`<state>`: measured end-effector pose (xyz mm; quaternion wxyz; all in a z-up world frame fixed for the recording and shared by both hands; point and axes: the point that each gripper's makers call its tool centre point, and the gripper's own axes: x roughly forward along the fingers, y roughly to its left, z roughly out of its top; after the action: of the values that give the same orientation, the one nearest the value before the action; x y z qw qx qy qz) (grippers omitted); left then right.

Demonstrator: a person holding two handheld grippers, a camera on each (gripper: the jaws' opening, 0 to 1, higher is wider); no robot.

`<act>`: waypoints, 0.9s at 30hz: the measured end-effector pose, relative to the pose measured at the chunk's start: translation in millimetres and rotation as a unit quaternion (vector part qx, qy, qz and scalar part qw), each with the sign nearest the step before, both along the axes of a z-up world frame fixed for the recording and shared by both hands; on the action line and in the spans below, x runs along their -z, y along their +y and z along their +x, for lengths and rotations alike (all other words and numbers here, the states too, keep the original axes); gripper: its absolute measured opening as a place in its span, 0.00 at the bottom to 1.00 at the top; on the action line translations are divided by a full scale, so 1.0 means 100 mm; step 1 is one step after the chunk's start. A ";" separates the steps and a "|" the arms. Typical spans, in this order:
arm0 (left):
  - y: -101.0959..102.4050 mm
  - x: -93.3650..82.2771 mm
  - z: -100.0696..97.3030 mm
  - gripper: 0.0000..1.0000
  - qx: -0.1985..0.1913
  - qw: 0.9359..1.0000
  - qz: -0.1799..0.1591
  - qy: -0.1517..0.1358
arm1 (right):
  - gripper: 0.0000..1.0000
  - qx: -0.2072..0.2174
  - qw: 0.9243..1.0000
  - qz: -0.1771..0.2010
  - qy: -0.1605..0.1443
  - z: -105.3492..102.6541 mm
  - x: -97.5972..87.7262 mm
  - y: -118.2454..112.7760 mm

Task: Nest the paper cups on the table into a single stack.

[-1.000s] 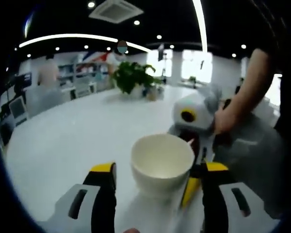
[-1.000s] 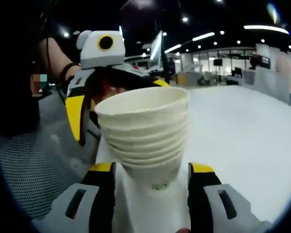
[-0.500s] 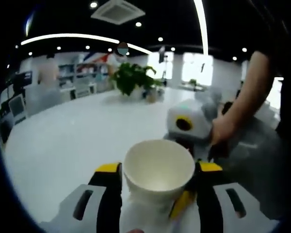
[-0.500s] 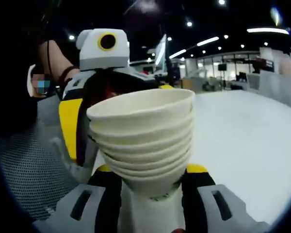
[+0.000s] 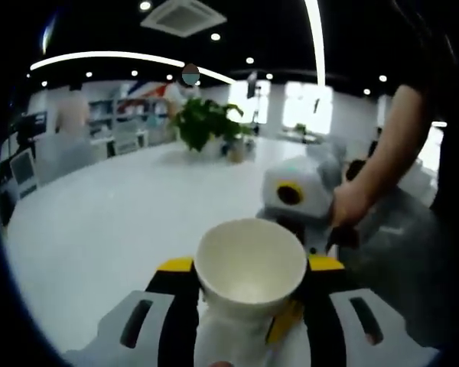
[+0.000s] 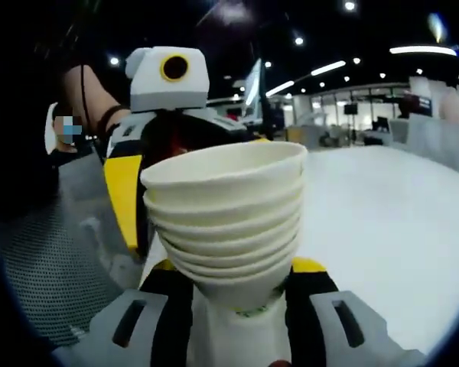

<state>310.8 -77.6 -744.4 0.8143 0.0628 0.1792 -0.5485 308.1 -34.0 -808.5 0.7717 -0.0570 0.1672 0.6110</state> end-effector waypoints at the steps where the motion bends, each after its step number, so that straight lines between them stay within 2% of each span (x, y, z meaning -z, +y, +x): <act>1: -0.01 -0.04 0.05 0.53 0.003 1.000 0.001 -0.005 | 0.44 0.001 1.000 0.000 -0.003 0.04 -0.03 -0.01; 7: -0.06 -0.21 0.36 0.52 0.016 0.999 0.008 -0.031 | 0.44 0.016 1.000 0.008 -0.023 0.43 -0.24 -0.07; 17: -0.12 -0.39 1.15 0.52 0.031 0.998 0.021 -0.056 | 0.44 0.030 0.998 0.018 -0.057 1.25 -0.44 -0.14; 22: -0.12 -0.41 1.48 0.52 0.010 0.999 0.010 -0.051 | 0.44 0.034 0.997 0.019 -0.067 1.59 -0.45 -0.19; 27: -0.18 -0.34 1.69 0.52 0.005 0.999 0.011 -0.050 | 0.44 0.035 0.997 0.015 -0.068 1.81 -0.37 -0.25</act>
<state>480.3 -95.6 -710.3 0.8186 0.1004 0.1442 -0.5469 489.5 -58.6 -771.4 0.8029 -0.0806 0.1073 0.5809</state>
